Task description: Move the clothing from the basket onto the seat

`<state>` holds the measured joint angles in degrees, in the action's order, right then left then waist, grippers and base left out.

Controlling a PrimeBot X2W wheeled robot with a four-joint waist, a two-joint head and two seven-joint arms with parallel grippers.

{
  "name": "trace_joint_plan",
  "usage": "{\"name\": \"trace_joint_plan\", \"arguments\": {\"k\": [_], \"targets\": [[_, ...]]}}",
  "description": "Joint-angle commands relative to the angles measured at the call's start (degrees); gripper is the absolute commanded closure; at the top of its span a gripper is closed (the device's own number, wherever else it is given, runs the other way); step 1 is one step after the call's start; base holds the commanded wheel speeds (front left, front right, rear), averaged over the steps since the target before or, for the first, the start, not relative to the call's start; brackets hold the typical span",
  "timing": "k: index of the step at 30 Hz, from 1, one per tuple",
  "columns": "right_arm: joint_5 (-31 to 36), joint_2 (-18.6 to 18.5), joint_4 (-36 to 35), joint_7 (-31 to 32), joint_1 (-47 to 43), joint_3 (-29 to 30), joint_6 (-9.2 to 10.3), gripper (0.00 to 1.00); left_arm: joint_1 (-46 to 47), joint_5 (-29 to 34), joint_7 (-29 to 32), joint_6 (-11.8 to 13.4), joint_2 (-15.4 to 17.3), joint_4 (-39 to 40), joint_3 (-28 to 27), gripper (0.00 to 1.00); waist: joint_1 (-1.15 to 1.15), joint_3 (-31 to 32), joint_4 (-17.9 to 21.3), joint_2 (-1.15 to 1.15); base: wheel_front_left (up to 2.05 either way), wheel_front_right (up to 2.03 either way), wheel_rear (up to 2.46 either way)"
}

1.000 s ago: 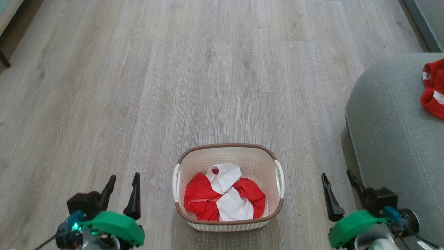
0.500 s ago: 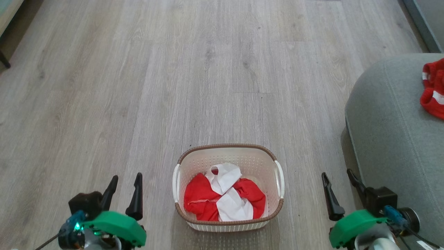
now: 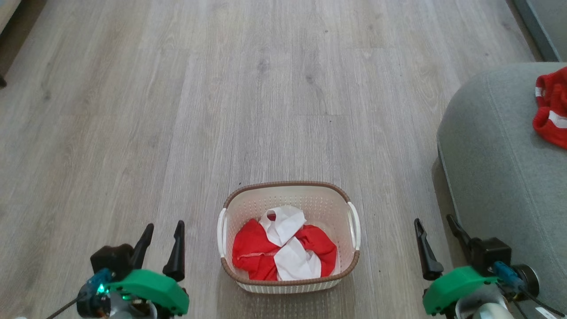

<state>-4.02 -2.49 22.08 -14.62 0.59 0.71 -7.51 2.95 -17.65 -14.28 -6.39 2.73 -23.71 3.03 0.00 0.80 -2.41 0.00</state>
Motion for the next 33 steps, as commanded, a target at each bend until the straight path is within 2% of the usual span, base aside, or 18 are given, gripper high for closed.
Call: {"name": "trace_joint_plan", "arguments": {"k": [1, 6, 9, 11, 12, 14, 21, 24, 28, 33], "targets": [[0.5, -0.4, -2.1, -0.4, 2.1, -1.2, 0.02, 0.00, 2.4, -0.2, -0.7, 0.0, 0.2, 1.7, -1.6, 0.00, 0.00, -0.2, 0.1, 0.00, 0.00, 0.00, 0.00], [0.6, -0.4, -2.6, -0.4, 2.6, -1.1, 0.02, 0.00, 2.6, -0.1, -0.7, -0.1, 0.2, 1.7, -1.3, 0.00, 0.00, -1.6, 0.6, 0.00, 0.00, 0.00, 0.00], [0.6, -0.4, -3.5, -0.4, 4.0, -0.5, 0.02, 0.00, 4.0, -0.1, -0.7, -0.1, 0.2, 1.7, -0.8, 0.00, 0.00, -5.4, 1.2, 0.00, 0.00, 0.00, 0.00], [0.6, -0.4, -4.5, -0.4, 6.1, -0.1, 0.02, 0.00, 6.3, 0.2, -0.7, -0.2, 0.1, 1.3, -0.2, 0.00, 0.00, -9.6, 1.8, 0.00, 0.00, 0.00, 0.00], [0.5, -0.4, -5.8, -0.4, 9.0, 0.1, 0.02, 0.00, 9.7, 1.3, -0.7, -0.2, 0.1, 0.3, 0.6, 0.00, 0.00, -14.8, 2.7, 0.00, 0.00, 0.00, 0.00], [0.2, -0.4, -7.2, -0.4, 12.5, 0.0, 0.02, 0.00, 14.0, 2.6, -0.7, -0.3, 0.1, -1.2, 1.5, 0.00, 0.00, -19.9, 3.8, 0.00, 0.00, 0.00, 0.00], [-1.5, -0.4, -9.7, -0.4, 22.1, 0.7, 0.02, 0.00, 29.1, 7.6, -0.6, -0.7, 0.4, -9.6, 7.2, 0.00, 0.00, -34.3, 7.3, 0.00, 0.00, 0.00, 0.00], [-2.6, -0.4, -11.1, -0.4, 25.6, 0.4, 0.02, 0.00, 36.0, 10.2, 1.2, -0.5, 0.5, -14.4, 9.5, 0.00, 0.00, -39.7, 9.1, 0.00, 0.00, 0.00, 0.00], [-4.2, -0.4, -12.4, -0.4, 28.8, -0.5, 0.02, 0.00, 44.4, 12.9, 4.5, 0.6, 0.5, -20.7, 11.8, 0.00, 0.00, -46.2, 11.5, 0.00, 0.00, 0.00, 0.00], [-6.0, -0.4, -13.4, -0.4, 30.3, -1.5, 0.02, 0.00, 52.0, 14.0, 9.4, 4.1, 0.6, -29.0, 11.9, 0.00, 0.00, -51.7, 14.0, 0.00, 0.00, 0.00, 0.00]]}}
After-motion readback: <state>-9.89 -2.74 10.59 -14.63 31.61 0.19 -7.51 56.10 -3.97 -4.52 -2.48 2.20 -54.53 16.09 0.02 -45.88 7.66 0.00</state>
